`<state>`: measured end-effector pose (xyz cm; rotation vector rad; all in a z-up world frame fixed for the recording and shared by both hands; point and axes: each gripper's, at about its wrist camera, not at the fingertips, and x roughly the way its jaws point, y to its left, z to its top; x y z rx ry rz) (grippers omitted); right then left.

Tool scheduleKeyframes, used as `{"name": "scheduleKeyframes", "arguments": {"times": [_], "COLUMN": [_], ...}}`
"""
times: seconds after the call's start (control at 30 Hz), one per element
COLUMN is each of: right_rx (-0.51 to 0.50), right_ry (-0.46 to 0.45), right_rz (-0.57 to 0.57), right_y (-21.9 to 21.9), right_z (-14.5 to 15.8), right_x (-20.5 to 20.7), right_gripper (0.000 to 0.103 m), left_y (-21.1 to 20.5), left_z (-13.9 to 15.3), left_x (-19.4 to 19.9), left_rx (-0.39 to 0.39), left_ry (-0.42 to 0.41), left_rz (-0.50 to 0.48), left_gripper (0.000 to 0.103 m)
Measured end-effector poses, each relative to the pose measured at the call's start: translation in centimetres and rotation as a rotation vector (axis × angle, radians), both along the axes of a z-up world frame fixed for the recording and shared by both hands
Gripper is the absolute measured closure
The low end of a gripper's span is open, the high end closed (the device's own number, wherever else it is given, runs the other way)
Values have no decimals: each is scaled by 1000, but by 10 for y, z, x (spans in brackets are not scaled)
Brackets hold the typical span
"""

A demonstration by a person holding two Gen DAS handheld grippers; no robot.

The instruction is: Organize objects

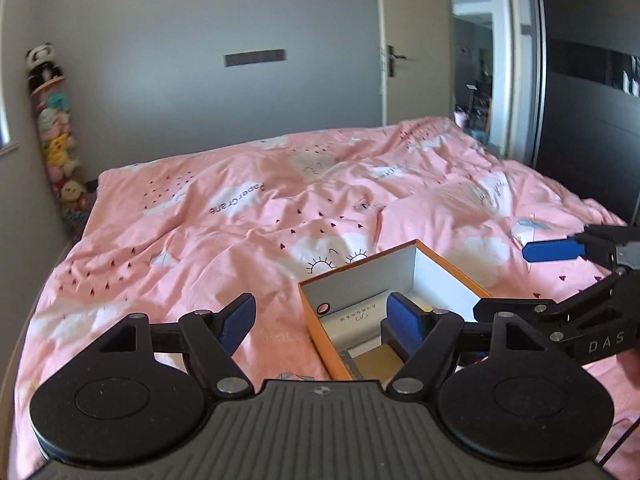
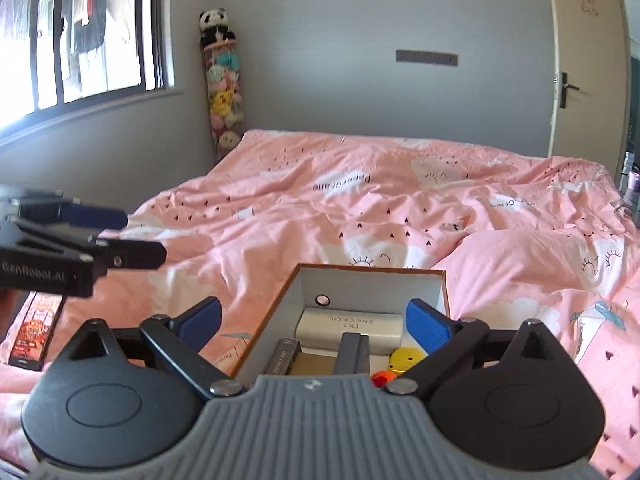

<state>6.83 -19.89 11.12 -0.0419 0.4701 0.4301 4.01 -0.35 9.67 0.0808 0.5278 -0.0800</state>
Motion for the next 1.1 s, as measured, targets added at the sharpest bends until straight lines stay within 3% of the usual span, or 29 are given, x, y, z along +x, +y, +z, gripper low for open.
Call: {"name": "scheduleKeyframes", "arguments": {"times": [0.13,0.27,0.53,0.9,1.1], "right_rx": [17,16,-40,-24,-43], "right_ry": [-69,-107,-152,-45,7], "right_rz": [-97,-233,-242,-225,-231], "right_y": [3,3,10,9,12], "right_z": [-14,-35,-62,-91,-105], "right_x": [-22,-34,-46,-41,-34], "right_gripper": [2,1,1,1,1], "left_y": [3,4,-1,0,-3], "left_z": [-16,-35,-66,-110,-120], "left_x": [-22,-29,-35,-40,-39], "left_rx": [-36,-76,-63,-80,-64], "left_ry": [-64,-52,-70,73,99], "left_rz": [54,89,110,147,142], "left_gripper": [15,15,15,14,14]}}
